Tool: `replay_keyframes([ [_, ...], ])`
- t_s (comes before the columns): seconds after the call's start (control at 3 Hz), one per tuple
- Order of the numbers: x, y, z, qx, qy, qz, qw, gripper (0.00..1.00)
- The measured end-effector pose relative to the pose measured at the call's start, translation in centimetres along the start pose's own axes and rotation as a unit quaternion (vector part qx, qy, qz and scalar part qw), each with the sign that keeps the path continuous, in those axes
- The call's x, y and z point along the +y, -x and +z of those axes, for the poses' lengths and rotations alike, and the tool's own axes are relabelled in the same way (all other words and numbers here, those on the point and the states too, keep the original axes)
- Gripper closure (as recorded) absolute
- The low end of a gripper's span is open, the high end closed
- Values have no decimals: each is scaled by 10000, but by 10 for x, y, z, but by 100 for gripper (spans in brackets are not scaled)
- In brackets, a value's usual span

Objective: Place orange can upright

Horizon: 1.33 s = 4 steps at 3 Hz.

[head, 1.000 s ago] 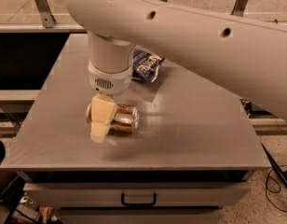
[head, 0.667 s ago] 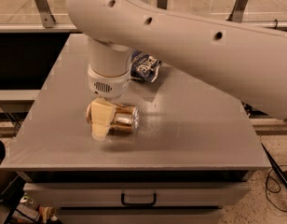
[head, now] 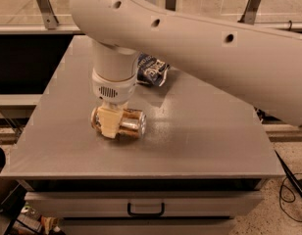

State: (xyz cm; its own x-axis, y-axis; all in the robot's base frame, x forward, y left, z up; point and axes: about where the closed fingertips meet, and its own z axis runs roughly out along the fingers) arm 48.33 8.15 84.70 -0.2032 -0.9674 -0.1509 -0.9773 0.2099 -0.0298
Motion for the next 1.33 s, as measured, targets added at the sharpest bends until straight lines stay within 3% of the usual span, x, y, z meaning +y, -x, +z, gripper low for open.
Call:
replay_keyframes([
  [0.33, 0, 1, 0, -5, -7, -7, 10000, 88],
  [0.67, 1, 1, 0, -8, -12, -13, 10000, 100],
  [1.0, 1, 1, 0, -9, -12, -13, 10000, 100],
  [1.33, -4, 2, -10, -265, -64, -182, 9995, 100],
])
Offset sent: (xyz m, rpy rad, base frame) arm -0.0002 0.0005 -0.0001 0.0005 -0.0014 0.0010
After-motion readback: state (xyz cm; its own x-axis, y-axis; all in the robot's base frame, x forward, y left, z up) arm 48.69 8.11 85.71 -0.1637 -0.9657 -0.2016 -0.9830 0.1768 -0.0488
